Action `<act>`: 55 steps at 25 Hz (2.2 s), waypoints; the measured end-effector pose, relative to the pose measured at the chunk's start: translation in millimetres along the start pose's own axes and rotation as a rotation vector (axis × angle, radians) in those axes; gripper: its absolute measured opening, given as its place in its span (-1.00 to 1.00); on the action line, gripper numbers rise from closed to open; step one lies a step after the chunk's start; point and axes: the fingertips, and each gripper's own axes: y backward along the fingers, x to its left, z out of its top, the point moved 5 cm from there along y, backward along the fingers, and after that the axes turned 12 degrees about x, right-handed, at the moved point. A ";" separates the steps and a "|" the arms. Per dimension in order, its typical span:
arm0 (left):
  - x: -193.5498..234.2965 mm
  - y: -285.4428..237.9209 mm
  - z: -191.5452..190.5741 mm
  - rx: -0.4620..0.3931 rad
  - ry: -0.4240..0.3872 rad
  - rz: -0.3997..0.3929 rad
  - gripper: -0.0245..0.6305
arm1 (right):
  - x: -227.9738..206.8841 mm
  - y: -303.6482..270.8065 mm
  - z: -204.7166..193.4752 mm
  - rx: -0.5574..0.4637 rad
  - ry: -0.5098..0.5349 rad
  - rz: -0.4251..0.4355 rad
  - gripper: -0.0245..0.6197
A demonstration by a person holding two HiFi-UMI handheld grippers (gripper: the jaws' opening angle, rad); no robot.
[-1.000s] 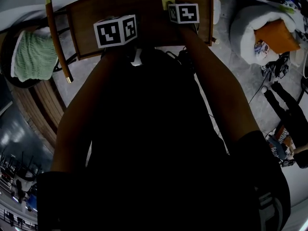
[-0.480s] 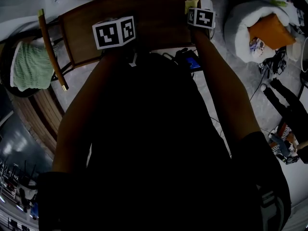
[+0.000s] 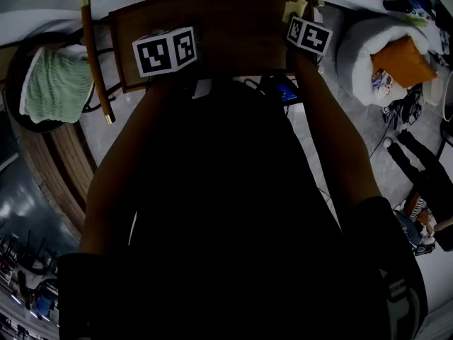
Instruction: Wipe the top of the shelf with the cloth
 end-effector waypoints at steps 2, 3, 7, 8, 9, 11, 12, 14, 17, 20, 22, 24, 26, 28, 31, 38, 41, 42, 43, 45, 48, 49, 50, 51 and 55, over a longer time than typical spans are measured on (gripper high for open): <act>21.4 18.8 -1.8 -0.018 0.032 0.005 -0.89 | 44.4 10.0 10.3 -0.040 0.036 0.087 -0.78; 32.0 29.2 -3.5 -0.026 0.043 0.011 -0.89 | 69.5 14.1 13.7 -0.051 0.058 0.128 -0.78; 71.4 71.1 -13.7 -0.048 0.067 0.037 -0.89 | 177.0 19.5 13.9 -0.061 0.142 0.285 -0.78; 80.8 81.5 -15.0 -0.052 0.069 0.042 -0.89 | 204.0 18.5 12.2 -0.056 0.154 0.325 -0.78; 89.9 92.1 -15.5 -0.056 0.068 0.044 -0.89 | 230.6 17.0 9.9 -0.048 0.160 0.366 -0.78; 107.0 113.7 -14.4 -0.070 0.061 0.047 -0.89 | 283.2 13.1 4.6 -0.024 0.173 0.446 -0.78; 115.0 124.5 -13.6 -0.080 0.057 0.048 -0.89 | 308.6 10.8 2.0 -0.011 0.190 0.479 -0.78; 130.9 144.4 -15.1 -0.104 0.049 0.053 -0.89 | 355.4 5.3 -5.0 0.013 0.226 0.527 -0.78; 155.4 165.7 -25.9 -0.117 0.045 0.057 -0.89 | 414.1 -8.0 -22.1 0.063 0.269 0.566 -0.78; 171.3 173.3 -31.8 -0.093 0.046 0.066 -0.89 | 449.4 -26.0 -34.8 0.130 0.303 0.571 -0.78; 180.8 176.2 -38.2 -0.077 0.052 0.061 -0.89 | 465.4 -37.8 -45.2 0.166 0.316 0.565 -0.78; 190.0 178.3 -45.5 -0.065 0.052 0.054 -0.89 | 478.9 -47.0 -56.3 0.194 0.335 0.560 -0.78; 196.3 178.7 -51.4 -0.051 0.050 0.048 -0.89 | 487.6 -53.6 -66.3 0.221 0.364 0.546 -0.78; 198.3 177.5 -55.0 -0.040 0.046 0.045 -0.89 | 491.1 -57.1 -70.6 0.230 0.400 0.520 -0.78; 196.8 174.2 -57.9 -0.024 0.041 0.038 -0.89 | 492.4 -59.2 -68.9 0.217 0.435 0.505 -0.78; 182.6 152.4 -63.2 0.012 0.038 0.024 -0.89 | 460.8 -60.1 -71.5 0.240 0.397 0.533 -0.78; 168.8 137.6 -61.6 0.022 0.060 -0.004 -0.89 | 432.6 -57.4 -72.5 0.262 0.393 0.515 -0.78; 163.0 132.5 -60.5 0.024 0.063 -0.013 -0.89 | 422.4 -56.7 -72.4 0.266 0.396 0.502 -0.78; 156.6 126.9 -59.3 0.028 0.063 -0.019 -0.89 | 411.2 -55.8 -72.0 0.270 0.400 0.485 -0.78; 142.5 113.8 -58.0 0.042 0.061 -0.028 -0.89 | 386.2 -54.2 -70.5 0.272 0.405 0.449 -0.78; 119.8 91.2 -60.2 0.066 0.061 -0.038 -0.89 | 344.3 -50.4 -70.2 0.276 0.386 0.418 -0.78; 112.6 83.7 -61.4 0.074 0.061 -0.040 -0.89 | 330.0 -48.8 -70.4 0.279 0.381 0.408 -0.78; 105.4 76.1 -62.5 0.081 0.063 -0.044 -0.89 | 315.3 -47.6 -70.1 0.281 0.377 0.397 -0.78; 97.8 68.5 -63.6 0.088 0.068 -0.050 -0.89 | 299.9 -46.5 -69.8 0.283 0.373 0.384 -0.78; 64.4 37.8 -67.5 0.112 0.084 -0.084 -0.89 | 233.3 -41.1 -71.0 0.285 0.320 0.338 -0.78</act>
